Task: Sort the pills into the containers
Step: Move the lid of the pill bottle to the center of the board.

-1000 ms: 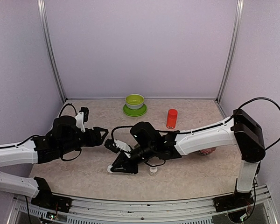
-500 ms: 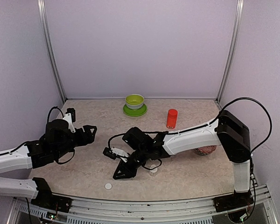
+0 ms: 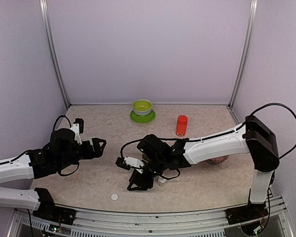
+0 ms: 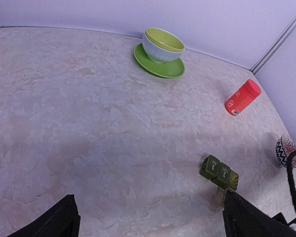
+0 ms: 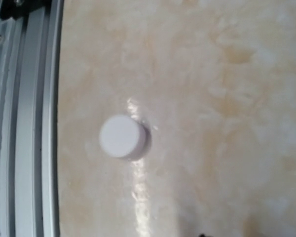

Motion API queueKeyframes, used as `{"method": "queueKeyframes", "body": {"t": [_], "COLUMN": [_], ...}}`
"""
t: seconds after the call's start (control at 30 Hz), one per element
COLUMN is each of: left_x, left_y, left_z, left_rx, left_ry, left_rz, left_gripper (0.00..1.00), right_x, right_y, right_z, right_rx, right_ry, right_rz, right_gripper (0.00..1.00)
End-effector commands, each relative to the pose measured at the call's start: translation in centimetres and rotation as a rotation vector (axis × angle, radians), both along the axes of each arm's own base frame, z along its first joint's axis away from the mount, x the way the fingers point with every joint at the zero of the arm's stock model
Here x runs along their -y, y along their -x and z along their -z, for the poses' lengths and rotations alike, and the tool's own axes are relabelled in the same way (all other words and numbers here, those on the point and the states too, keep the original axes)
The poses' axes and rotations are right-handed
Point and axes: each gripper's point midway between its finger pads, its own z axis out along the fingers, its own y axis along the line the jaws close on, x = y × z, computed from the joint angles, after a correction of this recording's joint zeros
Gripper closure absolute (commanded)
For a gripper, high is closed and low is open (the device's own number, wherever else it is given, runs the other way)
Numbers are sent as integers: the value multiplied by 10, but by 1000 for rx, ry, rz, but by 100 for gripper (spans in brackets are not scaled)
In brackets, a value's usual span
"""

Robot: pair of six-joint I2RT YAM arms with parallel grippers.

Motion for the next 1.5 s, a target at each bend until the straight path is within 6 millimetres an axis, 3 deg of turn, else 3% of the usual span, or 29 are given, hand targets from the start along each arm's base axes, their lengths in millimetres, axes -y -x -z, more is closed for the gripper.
{"method": "queueKeyframes", "body": {"t": [0.0, 0.17, 0.37, 0.57, 0.73, 0.8, 0.83, 1.07, 1.47], "left_x": [16, 36, 59, 65, 69, 71, 73, 80, 80], "left_y": [12, 27, 53, 78, 98, 106, 111, 130, 153], "left_z": [1, 7, 33, 51, 66, 73, 77, 101, 130], "left_rx": [-34, -67, -195, -294, -363, -394, -408, -480, -560], "left_ry": [-42, -117, -197, -219, -225, -227, -234, -284, -380], "left_rz": [65, 135, 262, 336, 392, 420, 434, 481, 491], "left_gripper": [1, 1, 1, 1, 5, 8, 9, 15, 26], "right_x": [2, 20, 53, 89, 115, 125, 130, 150, 150], "right_y": [-17, -30, -53, -75, -82, -83, -84, -95, -94], "right_z": [-46, -65, -91, -117, -141, -147, -150, -146, -141], "right_rx": [149, 238, 371, 446, 512, 530, 539, 552, 553], "right_ry": [-108, -141, -185, -241, -325, -356, -367, -346, -340], "right_rz": [43, 111, 236, 376, 474, 506, 523, 610, 596], "right_gripper": [53, 46, 39, 35, 20, 3, 1, 0, 0]}}
